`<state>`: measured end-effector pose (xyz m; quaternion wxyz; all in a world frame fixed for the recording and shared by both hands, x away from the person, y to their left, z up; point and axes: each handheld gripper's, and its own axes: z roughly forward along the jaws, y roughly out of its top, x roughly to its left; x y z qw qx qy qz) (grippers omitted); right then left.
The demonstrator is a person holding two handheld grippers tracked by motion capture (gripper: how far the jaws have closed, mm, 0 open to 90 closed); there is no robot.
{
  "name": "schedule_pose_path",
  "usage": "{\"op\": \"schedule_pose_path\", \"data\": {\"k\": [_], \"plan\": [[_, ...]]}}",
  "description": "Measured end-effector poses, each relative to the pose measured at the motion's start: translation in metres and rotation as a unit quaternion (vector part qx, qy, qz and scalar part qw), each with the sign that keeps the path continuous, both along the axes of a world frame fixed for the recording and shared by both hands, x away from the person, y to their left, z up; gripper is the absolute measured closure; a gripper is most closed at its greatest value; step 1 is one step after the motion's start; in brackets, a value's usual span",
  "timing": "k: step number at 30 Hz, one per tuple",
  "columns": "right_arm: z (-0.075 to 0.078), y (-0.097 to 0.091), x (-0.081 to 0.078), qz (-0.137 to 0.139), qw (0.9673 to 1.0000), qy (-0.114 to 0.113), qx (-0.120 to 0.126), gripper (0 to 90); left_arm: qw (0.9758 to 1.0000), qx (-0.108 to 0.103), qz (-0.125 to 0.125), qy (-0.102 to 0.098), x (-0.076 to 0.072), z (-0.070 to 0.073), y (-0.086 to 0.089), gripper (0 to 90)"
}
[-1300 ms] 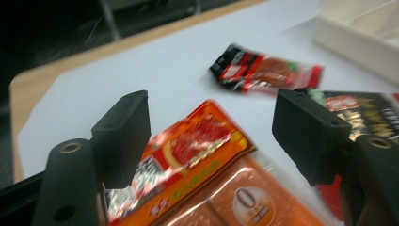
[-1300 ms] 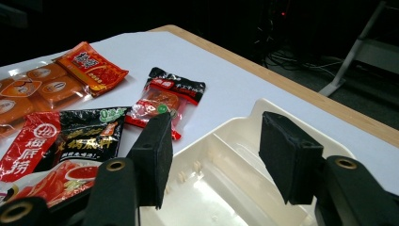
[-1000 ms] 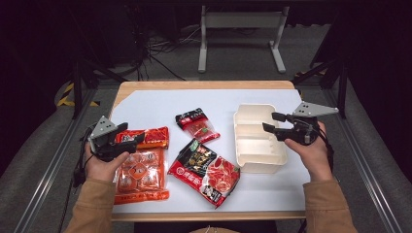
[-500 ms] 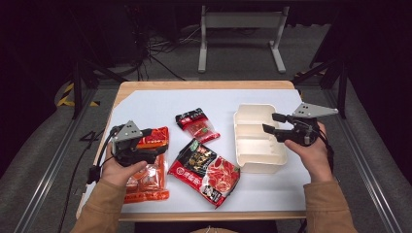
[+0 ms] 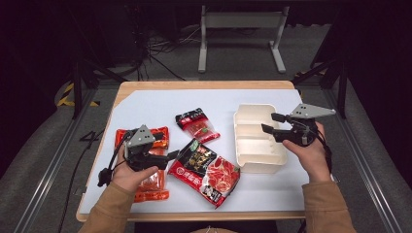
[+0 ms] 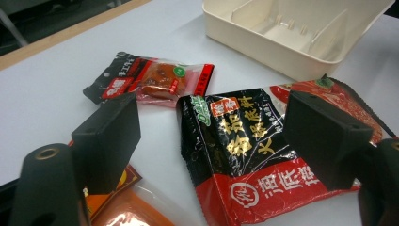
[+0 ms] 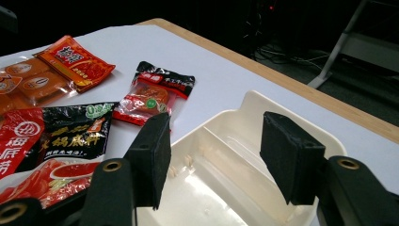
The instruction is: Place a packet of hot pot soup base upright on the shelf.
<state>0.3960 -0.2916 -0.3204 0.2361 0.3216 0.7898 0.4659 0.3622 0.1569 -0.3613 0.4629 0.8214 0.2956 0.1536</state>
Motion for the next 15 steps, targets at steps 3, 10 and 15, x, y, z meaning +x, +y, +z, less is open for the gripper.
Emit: {"op": "schedule_pose_path", "data": {"k": [3,10,15], "plan": [[0.001,0.0,-0.001,-0.003,1.0,-0.003,0.001,43.8,1.0,0.001,0.001,0.005,0.0,-0.008,-0.005,28.5],[0.002,-0.002,-0.002,-0.006,0.9999,-0.01,0.006,43.9,0.9991,0.022,0.005,0.035,0.004,-0.031,-0.017,38.9],[0.001,-0.001,-0.001,-0.006,0.9999,-0.007,0.008,43.0,0.9977,0.033,0.001,0.059,0.007,-0.04,-0.02,38.2]]}}
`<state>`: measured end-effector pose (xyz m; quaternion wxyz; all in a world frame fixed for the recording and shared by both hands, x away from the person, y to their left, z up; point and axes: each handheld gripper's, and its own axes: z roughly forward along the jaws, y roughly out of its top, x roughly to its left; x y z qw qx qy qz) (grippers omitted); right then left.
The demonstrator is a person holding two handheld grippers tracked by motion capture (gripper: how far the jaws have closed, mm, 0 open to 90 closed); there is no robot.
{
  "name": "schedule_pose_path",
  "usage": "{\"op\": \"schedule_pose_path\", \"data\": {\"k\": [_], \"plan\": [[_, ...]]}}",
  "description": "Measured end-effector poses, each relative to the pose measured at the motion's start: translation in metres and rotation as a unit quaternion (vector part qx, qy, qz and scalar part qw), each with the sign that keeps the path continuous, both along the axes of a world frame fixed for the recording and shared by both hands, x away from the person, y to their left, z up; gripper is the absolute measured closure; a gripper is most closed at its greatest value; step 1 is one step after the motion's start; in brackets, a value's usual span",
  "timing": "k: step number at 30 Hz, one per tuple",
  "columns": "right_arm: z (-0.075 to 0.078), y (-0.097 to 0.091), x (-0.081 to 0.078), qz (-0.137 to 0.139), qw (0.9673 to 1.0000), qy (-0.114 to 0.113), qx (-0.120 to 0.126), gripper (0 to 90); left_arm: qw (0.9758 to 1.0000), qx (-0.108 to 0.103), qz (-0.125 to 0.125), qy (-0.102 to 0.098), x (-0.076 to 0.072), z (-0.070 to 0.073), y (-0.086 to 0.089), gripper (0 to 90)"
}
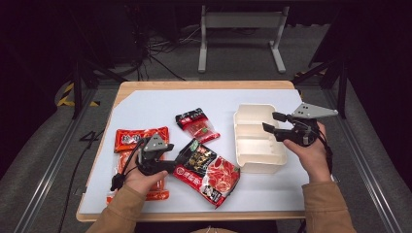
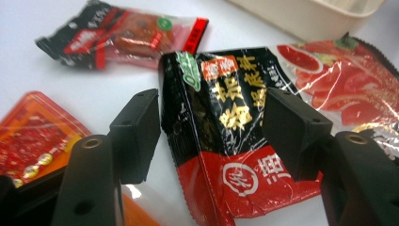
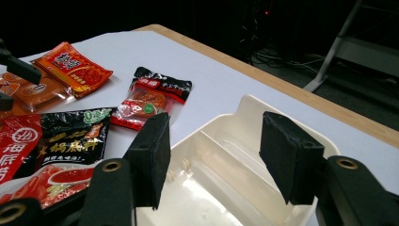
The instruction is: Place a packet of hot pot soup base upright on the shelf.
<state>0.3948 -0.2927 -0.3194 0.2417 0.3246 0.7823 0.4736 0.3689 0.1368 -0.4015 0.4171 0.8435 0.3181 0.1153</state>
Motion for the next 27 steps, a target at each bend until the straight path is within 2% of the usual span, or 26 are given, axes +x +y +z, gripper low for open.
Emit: {"op": "schedule_pose_path", "data": {"k": [3,5,10,13,18,20,27], "plan": [[-0.002,0.003,0.001,0.001,1.0,0.006,-0.002,42.8,0.9997,0.018,-0.002,0.014,0.001,-0.007,-0.004,36.9],[-0.003,0.003,0.001,0.002,1.0,0.006,-0.004,42.7,0.9996,0.022,-0.003,0.017,0.002,-0.008,-0.005,36.2],[-0.003,0.003,0.001,0.0,0.9999,0.009,-0.005,42.4,0.9981,0.044,-0.006,0.044,0.006,-0.016,-0.007,34.3],[-0.004,0.002,0.002,0.0,0.9999,0.009,-0.005,42.3,0.9972,0.049,-0.006,0.057,0.007,-0.019,-0.009,34.1],[-0.005,0.004,0.002,0.002,0.9999,0.011,-0.006,42.2,0.9963,0.059,-0.004,0.062,0.009,-0.023,-0.009,35.4],[-0.005,0.004,0.003,0.002,0.9999,0.013,-0.007,42.1,0.9955,0.057,-0.005,0.076,0.01,-0.025,-0.009,37.5],[-0.006,0.006,0.003,0.004,0.9998,0.016,-0.007,41.8,0.9947,0.062,-0.002,0.082,0.01,-0.027,-0.009,41.3]]}}
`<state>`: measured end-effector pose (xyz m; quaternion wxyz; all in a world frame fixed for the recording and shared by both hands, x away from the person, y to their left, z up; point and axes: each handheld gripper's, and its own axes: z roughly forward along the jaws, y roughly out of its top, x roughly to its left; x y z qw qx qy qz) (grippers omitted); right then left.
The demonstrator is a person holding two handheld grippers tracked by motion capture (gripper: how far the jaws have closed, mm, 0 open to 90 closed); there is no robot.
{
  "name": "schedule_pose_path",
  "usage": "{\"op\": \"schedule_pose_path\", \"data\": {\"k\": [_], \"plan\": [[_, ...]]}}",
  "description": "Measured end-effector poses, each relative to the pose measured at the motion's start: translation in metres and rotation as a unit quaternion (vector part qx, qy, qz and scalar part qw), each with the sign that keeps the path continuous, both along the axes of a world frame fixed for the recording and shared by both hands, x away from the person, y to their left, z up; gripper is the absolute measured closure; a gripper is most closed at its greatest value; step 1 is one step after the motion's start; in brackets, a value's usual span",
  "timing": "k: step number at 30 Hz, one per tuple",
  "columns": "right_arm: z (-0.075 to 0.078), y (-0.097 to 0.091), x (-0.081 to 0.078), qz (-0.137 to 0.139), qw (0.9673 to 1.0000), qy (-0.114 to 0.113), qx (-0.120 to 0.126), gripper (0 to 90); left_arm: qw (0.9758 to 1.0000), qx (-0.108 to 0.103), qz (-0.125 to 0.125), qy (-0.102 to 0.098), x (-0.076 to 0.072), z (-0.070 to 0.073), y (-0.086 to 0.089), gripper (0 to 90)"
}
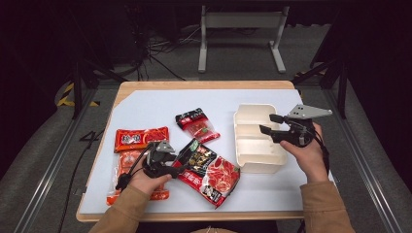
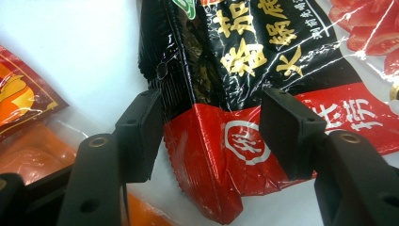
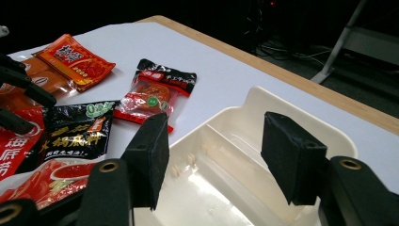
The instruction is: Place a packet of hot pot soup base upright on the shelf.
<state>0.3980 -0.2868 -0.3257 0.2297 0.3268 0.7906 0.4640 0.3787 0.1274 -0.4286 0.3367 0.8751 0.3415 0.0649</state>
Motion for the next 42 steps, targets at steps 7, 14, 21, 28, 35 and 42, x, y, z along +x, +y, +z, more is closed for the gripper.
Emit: {"op": "schedule_pose_path", "data": {"k": [7,14,21,28,35,42], "plan": [[-0.002,0.004,0.001,0.003,1.0,0.004,-0.007,41.7,0.9998,0.002,0.007,0.018,0.002,-0.004,0.002,46.1],[-0.002,0.008,0.0,0.013,0.9999,0.004,-0.001,41.6,0.9986,-0.011,-0.007,0.051,0.006,-0.005,0.003,57.3],[-0.004,0.012,0.001,0.015,0.9998,0.012,-0.004,41.5,0.9976,-0.024,0.0,0.064,0.005,-0.006,0.001,72.1],[-0.004,0.017,0.001,0.022,0.9997,0.012,-0.005,41.5,0.9959,-0.052,0.025,0.07,0.004,-0.005,0.005,85.7],[-0.002,0.015,0.0,0.021,0.9997,0.009,-0.002,41.6,0.9954,-0.072,0.032,0.053,0.0,0.004,0.007,87.9],[0.0,0.013,-0.003,0.019,0.9998,0.004,0.004,42.1,0.9952,-0.093,0.03,0.008,-0.01,0.027,0.008,88.2]]}}
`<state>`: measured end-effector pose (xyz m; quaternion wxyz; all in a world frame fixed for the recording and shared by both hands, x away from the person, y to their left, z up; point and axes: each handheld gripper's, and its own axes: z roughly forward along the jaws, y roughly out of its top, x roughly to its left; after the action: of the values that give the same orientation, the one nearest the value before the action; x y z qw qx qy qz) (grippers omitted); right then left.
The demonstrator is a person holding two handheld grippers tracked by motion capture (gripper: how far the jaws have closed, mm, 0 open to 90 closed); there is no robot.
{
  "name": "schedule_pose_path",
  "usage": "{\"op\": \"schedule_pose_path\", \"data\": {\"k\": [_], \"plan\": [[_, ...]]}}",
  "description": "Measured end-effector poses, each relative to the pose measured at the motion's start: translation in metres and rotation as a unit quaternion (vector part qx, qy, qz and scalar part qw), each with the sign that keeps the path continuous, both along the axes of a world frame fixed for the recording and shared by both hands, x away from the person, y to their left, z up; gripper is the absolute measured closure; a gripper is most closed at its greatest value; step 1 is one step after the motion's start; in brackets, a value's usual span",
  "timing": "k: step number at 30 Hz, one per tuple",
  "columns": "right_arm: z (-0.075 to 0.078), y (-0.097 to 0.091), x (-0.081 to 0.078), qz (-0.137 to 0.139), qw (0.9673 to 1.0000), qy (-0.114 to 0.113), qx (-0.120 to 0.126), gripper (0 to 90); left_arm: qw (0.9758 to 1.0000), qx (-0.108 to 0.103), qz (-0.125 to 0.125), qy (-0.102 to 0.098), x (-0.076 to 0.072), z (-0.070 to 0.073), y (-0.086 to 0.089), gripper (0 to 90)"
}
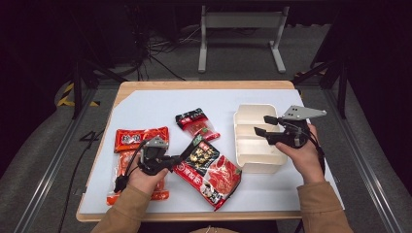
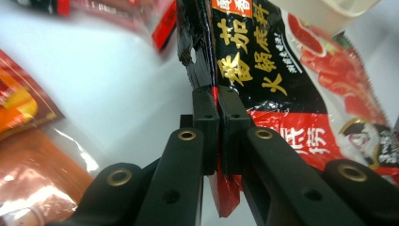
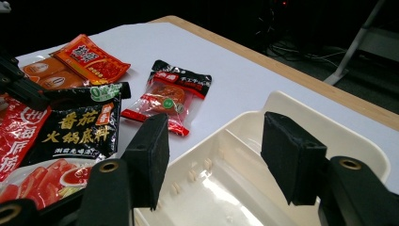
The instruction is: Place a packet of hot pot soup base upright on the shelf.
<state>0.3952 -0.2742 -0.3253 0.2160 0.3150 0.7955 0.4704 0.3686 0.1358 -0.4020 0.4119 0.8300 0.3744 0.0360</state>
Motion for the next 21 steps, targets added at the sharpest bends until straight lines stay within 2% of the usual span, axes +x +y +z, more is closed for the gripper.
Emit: {"op": "schedule_pose_path", "data": {"k": [8,12,17,18,21], "plan": [[0.004,0.001,-0.003,0.004,1.0,-0.006,0.003,42.6,0.9985,-0.011,-0.003,-0.054,-0.01,0.021,0.004,88.3],[0.005,0.004,-0.004,0.009,0.9999,-0.009,0.003,42.8,0.9973,-0.014,-0.011,-0.072,-0.016,0.032,0.005,88.3],[0.008,0.007,-0.007,0.014,0.9998,-0.012,0.002,43.1,0.9945,-0.017,-0.018,-0.102,-0.025,0.048,0.004,88.3],[0.008,0.007,-0.007,0.016,0.9998,-0.014,0.001,43.3,0.9932,-0.018,-0.021,-0.113,-0.027,0.052,0.004,88.3],[0.01,0.009,-0.009,0.022,0.9997,-0.014,0.003,44.0,0.991,-0.022,-0.03,-0.128,-0.032,0.06,0.004,88.0]]}}
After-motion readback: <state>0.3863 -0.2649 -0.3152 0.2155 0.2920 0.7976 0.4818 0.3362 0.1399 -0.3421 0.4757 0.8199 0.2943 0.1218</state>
